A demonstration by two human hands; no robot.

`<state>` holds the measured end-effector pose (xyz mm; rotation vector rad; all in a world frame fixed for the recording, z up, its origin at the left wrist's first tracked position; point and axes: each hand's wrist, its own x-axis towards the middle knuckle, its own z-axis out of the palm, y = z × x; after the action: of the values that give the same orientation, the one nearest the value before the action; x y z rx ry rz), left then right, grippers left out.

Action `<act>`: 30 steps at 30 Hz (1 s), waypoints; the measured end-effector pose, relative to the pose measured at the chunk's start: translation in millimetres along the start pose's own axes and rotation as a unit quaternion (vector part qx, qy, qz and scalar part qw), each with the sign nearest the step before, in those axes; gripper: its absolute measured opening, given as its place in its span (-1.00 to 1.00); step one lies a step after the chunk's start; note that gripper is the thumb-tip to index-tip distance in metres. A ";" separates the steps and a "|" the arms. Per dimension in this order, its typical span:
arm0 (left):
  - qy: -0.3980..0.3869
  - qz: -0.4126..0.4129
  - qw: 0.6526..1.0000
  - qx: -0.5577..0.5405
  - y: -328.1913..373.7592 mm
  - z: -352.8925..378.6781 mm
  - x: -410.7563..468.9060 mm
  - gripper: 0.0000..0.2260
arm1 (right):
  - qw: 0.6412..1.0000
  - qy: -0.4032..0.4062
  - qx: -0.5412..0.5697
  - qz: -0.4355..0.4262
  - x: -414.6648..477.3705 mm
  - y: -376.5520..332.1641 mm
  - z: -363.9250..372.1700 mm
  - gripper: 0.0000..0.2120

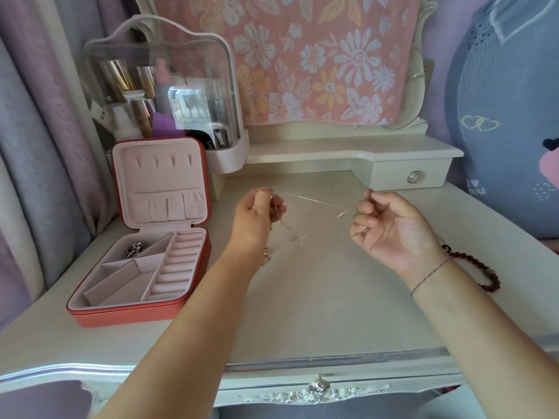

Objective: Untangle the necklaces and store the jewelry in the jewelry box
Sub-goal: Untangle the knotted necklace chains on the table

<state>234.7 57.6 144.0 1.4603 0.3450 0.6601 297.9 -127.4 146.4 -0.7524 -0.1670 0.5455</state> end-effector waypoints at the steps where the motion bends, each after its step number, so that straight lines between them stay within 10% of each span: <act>1: 0.011 -0.011 1.000 -0.027 0.4 -1.6 1.3 -0.75 | 1.000 0.007 0.002 -0.012 0.0 -1.2 -0.8 -0.97; 10: -0.044 -0.022 0.998 -0.043 -4.8 -5.8 4.2 -0.77 | 0.983 0.076 -0.116 -0.122 -2.5 -2.2 1.6 -0.84; 15: -0.104 -0.028 0.993 -0.049 -2.4 0.4 -2.3 -0.81 | 0.826 0.108 -0.483 -0.270 -7.8 16.3 4.5 -0.80; 21: -0.184 -0.005 0.983 -0.021 0.5 3.8 -9.8 -0.82 | 0.724 0.110 -0.581 -0.355 -4.3 27.5 0.5 -0.85; 30: -0.222 -0.020 0.975 -0.010 -1.2 6.3 -12.6 -0.90 | 0.763 0.034 -0.554 -0.331 -9.2 29.0 5.9 -0.79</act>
<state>228.8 45.0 141.3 1.5309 0.0179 0.2889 276.3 -111.3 131.2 -1.7674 -0.6963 -0.3563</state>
